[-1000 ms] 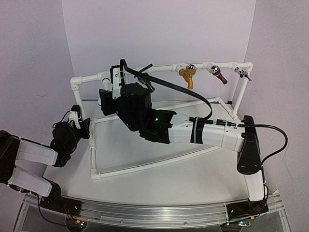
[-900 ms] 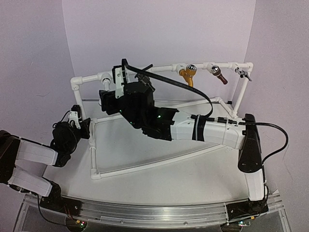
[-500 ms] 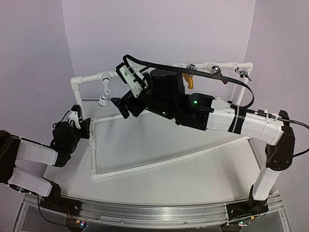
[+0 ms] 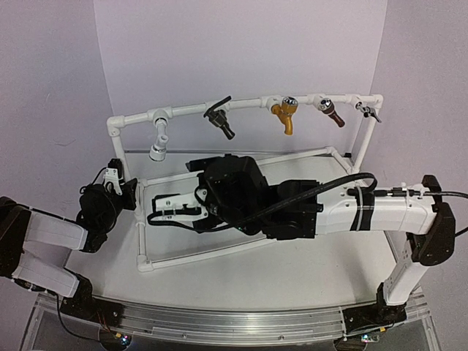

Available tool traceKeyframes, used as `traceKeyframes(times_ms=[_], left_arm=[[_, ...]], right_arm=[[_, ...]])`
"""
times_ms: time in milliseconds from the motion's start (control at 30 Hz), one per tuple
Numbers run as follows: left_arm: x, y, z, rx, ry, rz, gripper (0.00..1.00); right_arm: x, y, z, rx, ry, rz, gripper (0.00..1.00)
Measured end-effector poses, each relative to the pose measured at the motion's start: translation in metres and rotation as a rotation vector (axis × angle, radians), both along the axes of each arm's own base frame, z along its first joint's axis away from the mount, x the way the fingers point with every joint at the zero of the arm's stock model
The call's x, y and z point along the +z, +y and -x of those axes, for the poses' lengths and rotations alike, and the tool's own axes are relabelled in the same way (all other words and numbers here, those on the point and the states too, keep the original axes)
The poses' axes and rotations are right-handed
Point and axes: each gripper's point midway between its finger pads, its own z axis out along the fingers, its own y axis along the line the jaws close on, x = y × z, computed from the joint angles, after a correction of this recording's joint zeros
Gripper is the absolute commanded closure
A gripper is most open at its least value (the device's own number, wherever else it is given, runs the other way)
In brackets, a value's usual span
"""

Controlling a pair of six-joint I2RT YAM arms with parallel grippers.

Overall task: Install the water faucets
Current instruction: Place the adaptor at the water faucet.

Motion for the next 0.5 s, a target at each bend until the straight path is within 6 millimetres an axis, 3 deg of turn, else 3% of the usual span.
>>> traceKeyframes(times_ms=[167, 267, 367, 500], left_arm=[[0.000, 0.000, 0.000, 0.000, 0.000, 0.000, 1.00], [0.000, 0.000, 0.000, 0.000, 0.000, 0.000, 1.00], [0.000, 0.000, 0.000, 0.000, 0.000, 0.000, 1.00], [0.000, 0.000, 0.000, 0.000, 0.000, 0.000, 1.00]], right_arm=[[-0.044, -0.007, -0.005, 0.033, -0.132, 0.328, 0.02], [-0.059, -0.009, -0.005, 0.073, -0.170, 0.454, 0.02], [-0.052, -0.002, -0.003, 0.104, -0.183, 0.468, 0.02], [-0.015, 0.016, 0.006, 0.140, -0.133, 0.306, 0.02]])
